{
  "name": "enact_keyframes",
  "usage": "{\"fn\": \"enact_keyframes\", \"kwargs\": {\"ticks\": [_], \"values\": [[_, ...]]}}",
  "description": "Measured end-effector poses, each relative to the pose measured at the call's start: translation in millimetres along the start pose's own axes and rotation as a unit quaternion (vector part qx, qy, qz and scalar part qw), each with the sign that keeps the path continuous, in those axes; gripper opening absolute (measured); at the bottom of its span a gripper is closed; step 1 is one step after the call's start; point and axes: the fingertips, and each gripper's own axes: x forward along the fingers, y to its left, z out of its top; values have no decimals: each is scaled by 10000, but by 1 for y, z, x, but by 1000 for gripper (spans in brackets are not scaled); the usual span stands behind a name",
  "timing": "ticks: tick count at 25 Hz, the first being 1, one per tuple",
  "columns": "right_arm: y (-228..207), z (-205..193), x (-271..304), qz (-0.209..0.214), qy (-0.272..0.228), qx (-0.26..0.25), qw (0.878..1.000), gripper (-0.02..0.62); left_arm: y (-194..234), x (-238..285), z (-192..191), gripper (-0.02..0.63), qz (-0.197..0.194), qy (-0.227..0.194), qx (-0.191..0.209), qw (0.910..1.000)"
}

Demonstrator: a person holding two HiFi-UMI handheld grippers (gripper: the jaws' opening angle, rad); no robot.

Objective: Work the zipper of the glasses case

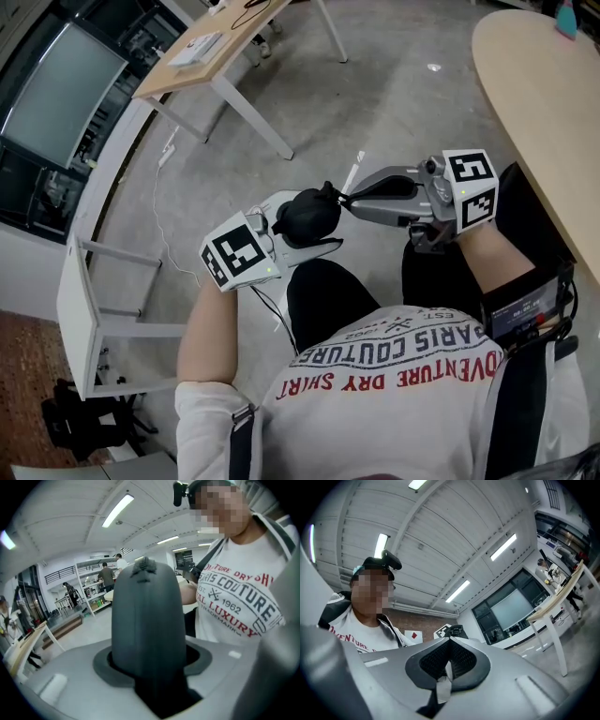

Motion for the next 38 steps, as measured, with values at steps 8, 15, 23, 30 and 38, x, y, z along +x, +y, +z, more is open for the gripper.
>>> {"fn": "enact_keyframes", "kwargs": {"ticks": [8,15,23,30,38], "values": [[17,-4,2,619,40,387,9973,-3,-9,-18,20,244,136,118,766,9969],[31,7,6,919,-142,396,9949,-3,-20,-28,55,245,-105,-555,725,9958],[37,12,9,1018,-283,369,9937,-3,-25,-34,80,244,-342,-1388,137,9896],[33,13,13,789,-236,208,9964,-2,-18,-47,105,244,-379,-2543,-277,9660],[29,13,16,573,-125,-8,9983,-3,-12,-55,111,244,-493,-3280,-835,9397]]}}
